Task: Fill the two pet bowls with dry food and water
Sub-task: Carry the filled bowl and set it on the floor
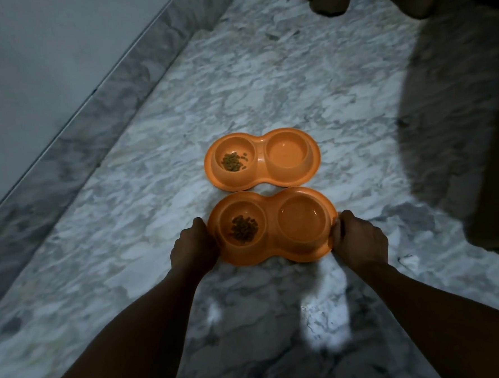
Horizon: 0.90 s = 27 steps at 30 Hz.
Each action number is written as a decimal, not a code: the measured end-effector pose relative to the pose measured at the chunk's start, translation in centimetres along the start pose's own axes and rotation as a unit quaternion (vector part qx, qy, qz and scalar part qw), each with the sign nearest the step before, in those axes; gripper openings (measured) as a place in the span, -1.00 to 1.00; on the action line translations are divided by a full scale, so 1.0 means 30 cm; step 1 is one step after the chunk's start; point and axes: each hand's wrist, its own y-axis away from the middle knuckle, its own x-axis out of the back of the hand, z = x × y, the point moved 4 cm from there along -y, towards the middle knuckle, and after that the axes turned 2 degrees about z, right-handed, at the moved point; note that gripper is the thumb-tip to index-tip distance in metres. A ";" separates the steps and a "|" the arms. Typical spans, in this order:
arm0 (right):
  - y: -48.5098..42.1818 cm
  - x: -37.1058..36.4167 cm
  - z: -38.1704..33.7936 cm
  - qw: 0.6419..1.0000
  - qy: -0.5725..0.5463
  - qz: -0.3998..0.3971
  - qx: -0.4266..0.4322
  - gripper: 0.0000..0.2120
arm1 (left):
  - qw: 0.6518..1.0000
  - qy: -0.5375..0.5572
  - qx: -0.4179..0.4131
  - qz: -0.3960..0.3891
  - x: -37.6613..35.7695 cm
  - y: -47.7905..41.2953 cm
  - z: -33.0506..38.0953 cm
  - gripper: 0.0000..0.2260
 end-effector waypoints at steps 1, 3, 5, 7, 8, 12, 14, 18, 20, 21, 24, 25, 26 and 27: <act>-0.003 0.001 0.000 1.000 0.002 -0.006 -0.003 -0.73 | 1.000 0.000 -0.001 -0.002 -0.003 -0.001 0.000 -0.88; -0.007 -0.001 0.001 1.000 0.002 -0.020 -0.005 -0.74 | 1.000 0.002 -0.006 -0.004 -0.007 -0.002 0.001 -0.86; -0.009 0.000 -0.001 0.999 -0.001 -0.033 -0.010 -0.73 | 1.000 0.000 -0.008 -0.007 -0.003 -0.003 0.000 -0.87; -0.011 0.006 -0.003 0.999 -0.008 -0.042 -0.017 -0.73 | 1.000 -0.005 -0.006 -0.004 0.011 -0.004 -0.004 -0.87; -0.012 0.014 -0.006 0.999 -0.014 -0.045 -0.022 -0.73 | 1.000 -0.010 -0.008 -0.002 0.020 -0.006 -0.005 -0.86; -0.004 0.140 -0.049 0.998 -0.040 -0.024 -0.039 -0.77 | 0.999 -0.032 -0.029 0.017 0.135 0.040 0.033 -0.71; 0.022 0.251 -0.094 0.999 -0.041 -0.033 -0.006 -0.75 | 0.997 -0.051 -0.051 0.028 0.234 0.107 0.087 -0.67; 0.148 0.589 -0.212 0.993 -0.044 -0.093 0.054 -0.68 | 0.989 -0.085 -0.120 0.031 0.508 0.379 0.227 -0.62; 0.226 0.799 -0.289 0.989 -0.046 -0.122 0.076 -0.60 | 0.986 -0.078 -0.144 0.021 0.677 0.542 0.284 -0.60; 0.262 0.904 -0.329 0.986 -0.046 -0.132 0.086 -0.56 | 0.986 -0.074 -0.151 0.018 0.763 0.618 0.311 -0.59; 0.361 1.257 -0.455 0.980 -0.047 -0.162 0.108 -0.47 | 0.986 -0.063 -0.152 0.010 1.084 0.860 0.377 -0.56; 0.395 1.370 -0.498 0.978 -0.047 -0.170 0.114 -0.45 | 0.987 -0.061 -0.150 0.005 1.184 0.937 0.391 -0.55; 0.427 1.504 -0.549 0.976 -0.046 -0.176 0.123 -0.44 | 0.988 -0.059 -0.145 0.003 1.305 1.021 0.408 -0.54; 0.458 1.629 -0.598 0.973 -0.045 -0.184 0.132 -0.43 | 0.989 -0.057 -0.138 0.003 1.416 1.095 0.421 -0.53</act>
